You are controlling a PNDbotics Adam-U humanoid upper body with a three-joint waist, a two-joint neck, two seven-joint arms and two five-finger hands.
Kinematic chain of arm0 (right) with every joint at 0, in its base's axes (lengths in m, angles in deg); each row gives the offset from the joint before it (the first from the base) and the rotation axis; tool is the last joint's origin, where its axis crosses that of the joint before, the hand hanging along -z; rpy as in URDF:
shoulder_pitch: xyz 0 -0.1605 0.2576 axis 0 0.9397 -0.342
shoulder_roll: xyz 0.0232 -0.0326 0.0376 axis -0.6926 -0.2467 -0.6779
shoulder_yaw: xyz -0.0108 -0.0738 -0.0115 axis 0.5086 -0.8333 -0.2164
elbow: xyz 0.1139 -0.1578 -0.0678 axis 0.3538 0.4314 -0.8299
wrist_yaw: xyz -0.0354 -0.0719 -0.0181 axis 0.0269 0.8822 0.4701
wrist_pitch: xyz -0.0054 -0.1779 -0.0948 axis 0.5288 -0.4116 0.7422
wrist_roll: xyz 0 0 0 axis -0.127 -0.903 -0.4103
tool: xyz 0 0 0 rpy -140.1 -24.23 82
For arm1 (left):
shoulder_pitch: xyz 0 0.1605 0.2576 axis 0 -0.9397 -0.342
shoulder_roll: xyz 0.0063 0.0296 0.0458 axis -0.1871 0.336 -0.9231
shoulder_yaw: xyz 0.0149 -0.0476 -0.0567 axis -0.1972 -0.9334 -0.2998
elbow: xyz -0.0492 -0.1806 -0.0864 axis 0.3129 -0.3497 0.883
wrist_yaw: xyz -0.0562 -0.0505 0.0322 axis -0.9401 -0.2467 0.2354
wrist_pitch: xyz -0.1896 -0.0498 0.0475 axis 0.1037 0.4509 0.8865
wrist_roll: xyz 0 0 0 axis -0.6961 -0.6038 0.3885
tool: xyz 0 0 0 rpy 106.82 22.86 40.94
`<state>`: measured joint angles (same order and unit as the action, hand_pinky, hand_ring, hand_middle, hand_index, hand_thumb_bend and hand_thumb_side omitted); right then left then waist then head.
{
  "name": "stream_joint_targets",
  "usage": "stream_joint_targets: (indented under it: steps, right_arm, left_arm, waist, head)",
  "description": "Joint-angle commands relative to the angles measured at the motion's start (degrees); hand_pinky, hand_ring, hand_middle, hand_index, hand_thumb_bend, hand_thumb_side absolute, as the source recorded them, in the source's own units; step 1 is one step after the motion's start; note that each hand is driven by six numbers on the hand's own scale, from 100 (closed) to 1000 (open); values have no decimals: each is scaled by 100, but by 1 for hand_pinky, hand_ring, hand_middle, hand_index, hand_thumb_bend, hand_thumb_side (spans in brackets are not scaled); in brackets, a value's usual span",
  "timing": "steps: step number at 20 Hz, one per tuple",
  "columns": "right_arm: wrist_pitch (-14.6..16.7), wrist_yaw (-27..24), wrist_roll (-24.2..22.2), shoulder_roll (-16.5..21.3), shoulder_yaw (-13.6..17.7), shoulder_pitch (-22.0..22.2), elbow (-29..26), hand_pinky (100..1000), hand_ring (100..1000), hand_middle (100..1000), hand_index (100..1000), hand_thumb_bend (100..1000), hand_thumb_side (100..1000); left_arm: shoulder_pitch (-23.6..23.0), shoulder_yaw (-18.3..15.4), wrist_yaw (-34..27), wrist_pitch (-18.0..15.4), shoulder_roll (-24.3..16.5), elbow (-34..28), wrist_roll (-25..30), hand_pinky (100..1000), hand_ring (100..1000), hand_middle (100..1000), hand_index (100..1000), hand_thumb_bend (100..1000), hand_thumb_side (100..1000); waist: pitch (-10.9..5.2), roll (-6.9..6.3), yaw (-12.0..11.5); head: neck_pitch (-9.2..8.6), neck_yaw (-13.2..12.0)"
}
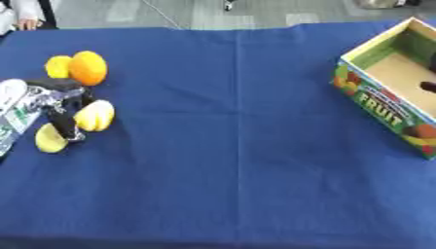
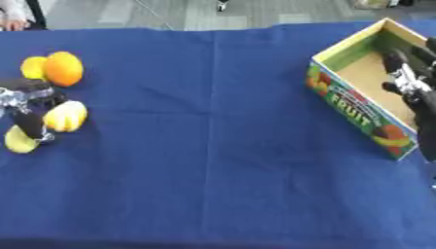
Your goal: Pick up the objects with one hand, pass them to the other hand, and then place them into the box on the other side of the table.
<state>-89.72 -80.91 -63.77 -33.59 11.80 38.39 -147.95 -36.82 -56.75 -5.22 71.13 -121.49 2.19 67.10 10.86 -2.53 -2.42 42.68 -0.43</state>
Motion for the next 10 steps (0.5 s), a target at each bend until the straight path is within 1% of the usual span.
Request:
stream_joint_targets:
  steps: [1,2,3,4,5,7,9,10]
  right_arm:
    - [-8,-41,-20,85,21,-42,-123,733,836,941,994,473,345]
    - [-10,-45,-23,85,18,-41,-123,733,836,941,994,473,345]
    - [-12,-47,-26,86,15,-40,-123,733,836,941,994,473,345]
    - [-16,-49,-28,85,12,-38,-123,733,835,941,994,473,345]
    - [-19,-51,-30,86,8,-36,-123,733,835,941,994,473,346]
    - [-24,-49,-39,89,-1,-32,-123,733,835,941,994,473,346]
    - [-23,-51,-42,91,-3,-33,-123,733,835,941,994,471,346]
    - [-19,-52,-44,96,-3,-35,-123,733,835,941,994,470,346]
  left_arm:
    - [49,-54,-59,-6,-99,-26,-67,749,736,672,734,421,100]
    - [44,-68,-59,27,-99,-40,-141,739,723,656,716,386,100]
    - [35,-77,-61,67,-98,-59,-233,739,723,656,716,386,100]
    - [33,-105,-62,130,-103,-90,-373,716,690,618,676,340,100]
    - [25,-125,-58,199,-109,-128,-535,700,668,596,652,315,100]
    - [15,-160,-13,335,-137,-229,-881,684,645,571,623,295,100]
    - [8,-195,34,439,-174,-344,-1181,641,598,531,580,263,100]
    - [3,-222,55,481,-195,-417,-1325,633,592,526,575,259,100]
  waist:
    - [-101,-46,1]
    - [-101,-45,0]
    - [-101,-45,0]
    - [-101,-44,-2]
    - [-101,-44,-3]
    - [-102,-43,-7]
    - [-106,-43,-10]
    - [-108,-42,-11]
  head:
    - [-41,-10]
    - [-41,-9]
    - [-41,-8]
    - [-40,-1]
    - [-39,5]
    - [-34,9]
    - [-30,8]
    - [-28,7]
